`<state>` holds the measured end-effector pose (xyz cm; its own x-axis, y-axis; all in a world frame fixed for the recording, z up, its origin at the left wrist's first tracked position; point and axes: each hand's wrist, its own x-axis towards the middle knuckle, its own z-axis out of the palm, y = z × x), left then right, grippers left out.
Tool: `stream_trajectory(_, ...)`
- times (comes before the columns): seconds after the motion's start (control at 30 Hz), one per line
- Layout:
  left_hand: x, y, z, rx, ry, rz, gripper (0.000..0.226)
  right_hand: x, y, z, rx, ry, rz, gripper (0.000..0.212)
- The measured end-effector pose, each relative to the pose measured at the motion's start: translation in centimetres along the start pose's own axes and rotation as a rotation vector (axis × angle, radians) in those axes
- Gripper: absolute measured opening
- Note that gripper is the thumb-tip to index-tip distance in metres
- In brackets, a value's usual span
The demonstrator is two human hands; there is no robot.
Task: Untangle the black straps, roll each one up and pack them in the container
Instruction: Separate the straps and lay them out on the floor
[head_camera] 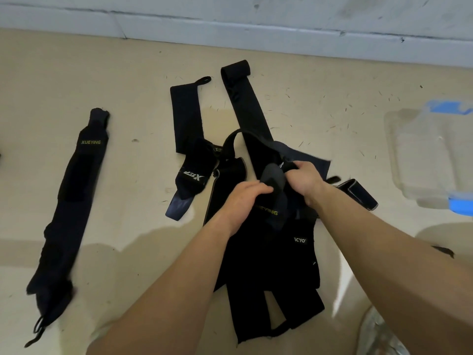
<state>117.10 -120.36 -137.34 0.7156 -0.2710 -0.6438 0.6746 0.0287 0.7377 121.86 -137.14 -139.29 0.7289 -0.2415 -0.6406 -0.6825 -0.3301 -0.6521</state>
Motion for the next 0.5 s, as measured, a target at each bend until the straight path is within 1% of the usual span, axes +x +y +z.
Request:
stream_trajectory(0.07,-0.2,0.2,-0.7,-0.095,0.03,-0.004,0.032,-1.1,0.5,-1.4,0.154,-0.081,-0.029,0.034)
stream_trajectory(0.17,-0.6,0.7,-2.1,-0.319,0.049,-0.009,0.037,-3.0,0.9,-4.1,0.428,-0.267,-0.056,0.05)
stream_trajectory(0.23,-0.9,0.9,-3.2,-0.396,0.066,0.005,0.034,-3.7,1.4,-5.7,0.523,-0.359,-0.063,0.059)
stream_trajectory(0.27,-1.2,1.1,-3.5,-0.404,0.061,0.01,0.034,-3.9,1.6,-6.2,0.545,-0.377,-0.061,0.061)
stream_trajectory(0.43,-1.9,1.1,-4.3,-0.395,0.077,-0.026,0.031,-4.3,1.8,-7.0,0.573,-0.354,-0.041,0.062)
stream_trajectory(0.47,-1.9,1.1,-4.4,-0.385,0.1,-0.045,0.031,-4.2,1.8,-6.9,0.545,-0.319,-0.03,0.059)
stream_trajectory(0.5,-2.0,1.1,-4.4,-0.359,0.147,-0.068,0.031,-4.2,1.7,-6.7,0.462,-0.262,-0.033,0.054)
